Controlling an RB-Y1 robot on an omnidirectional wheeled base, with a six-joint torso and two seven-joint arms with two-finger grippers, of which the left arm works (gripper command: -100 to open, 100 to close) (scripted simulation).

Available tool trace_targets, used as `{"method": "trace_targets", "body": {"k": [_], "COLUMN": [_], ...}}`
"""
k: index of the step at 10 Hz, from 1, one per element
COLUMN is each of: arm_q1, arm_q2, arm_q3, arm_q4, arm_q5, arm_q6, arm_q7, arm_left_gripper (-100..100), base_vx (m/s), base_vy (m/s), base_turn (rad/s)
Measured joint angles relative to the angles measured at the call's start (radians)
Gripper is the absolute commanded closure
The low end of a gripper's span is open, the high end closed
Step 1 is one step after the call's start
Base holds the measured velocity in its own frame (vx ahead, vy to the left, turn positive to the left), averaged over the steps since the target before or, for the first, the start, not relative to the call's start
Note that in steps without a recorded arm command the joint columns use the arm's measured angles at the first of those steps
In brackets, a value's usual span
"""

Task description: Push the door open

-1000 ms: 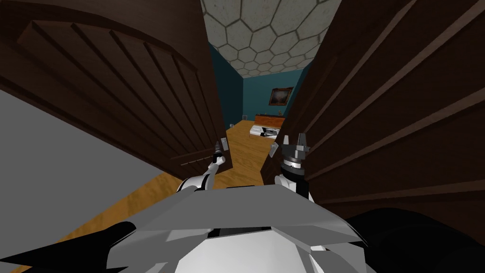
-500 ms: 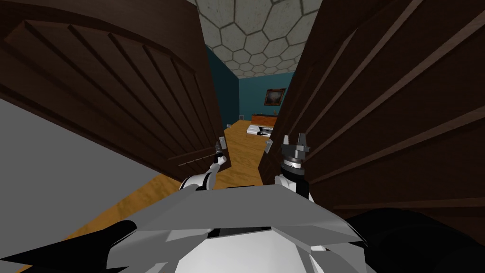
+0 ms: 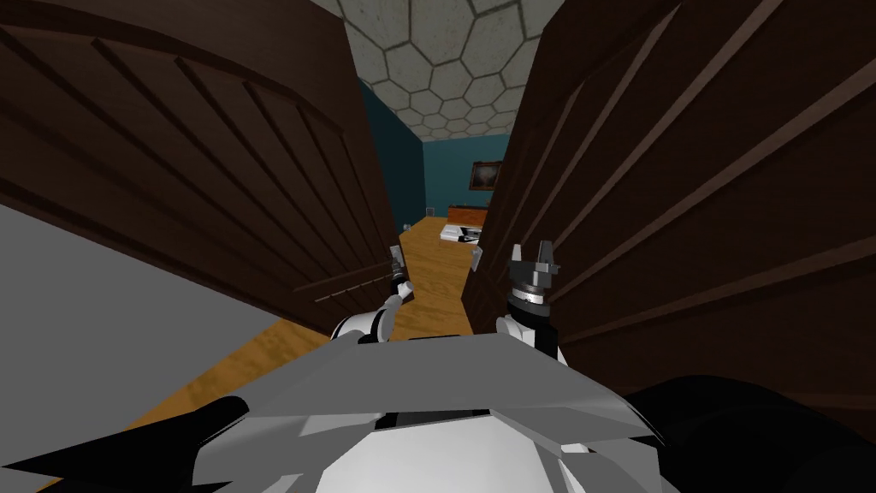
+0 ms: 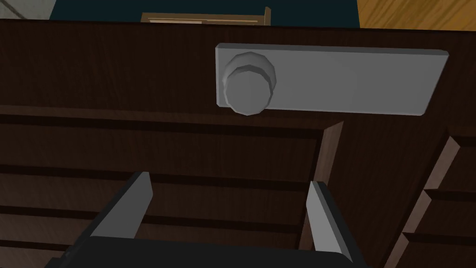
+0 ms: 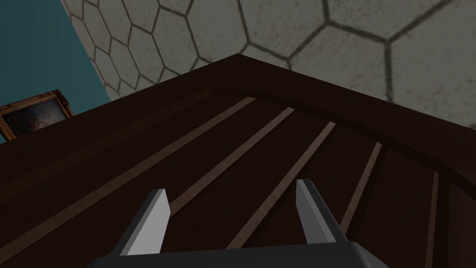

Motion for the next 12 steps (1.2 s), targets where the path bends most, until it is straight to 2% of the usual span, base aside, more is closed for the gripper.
{"method": "trace_targets", "body": {"k": [1, 2, 3, 4, 5, 7, 8, 9, 10, 12], "arm_q1": [-0.001, -0.012, -0.003, -0.007, -0.005, 0.006, -0.002, 0.026, 0.029, 0.026], "arm_q2": [-0.002, 0.022, 0.041, 0.058, 0.065, 0.063, 0.057, 0.031, 0.028, 0.03], "arm_q3": [0.0, 0.0, 0.003, 0.001, 0.0, 0.001, 0.0, 0.002, 0.002, 0.002], "arm_q4": [0.002, 0.024, 0.005, 0.016, 0.021, 0.005, 0.023, -0.023, -0.031, -0.024], "arm_q5": [0.002, 0.002, 0.003, 0.001, 0.0, -0.001, -0.001, -0.002, -0.002, -0.002], "arm_q6": [-0.002, -0.009, -0.002, -0.004, -0.011, -0.003, -0.01, 0.004, 0.009, 0.004], "arm_q7": [-0.004, 0.004, 0.001, 0.006, 0.012, 0.013, 0.02, 0.013, 0.01, 0.013], "arm_left_gripper": [-100, -100, -100, -100, -100, -100, -100, -100, 100, 100], "base_vx": [0.078, 0.191, 0.219, 0.21, 0.22, 0.221, 0.193, 0.081, -0.008, -0.032], "base_vy": [0.036, 0.075, 0.068, 0.078, 0.101, 0.06, 0.045, 0.017, -0.002, -0.009], "base_turn": [0.001, -0.022, -0.024, -0.018, -0.022, -0.026, -0.027, -0.006, 0.007, -0.005]}}
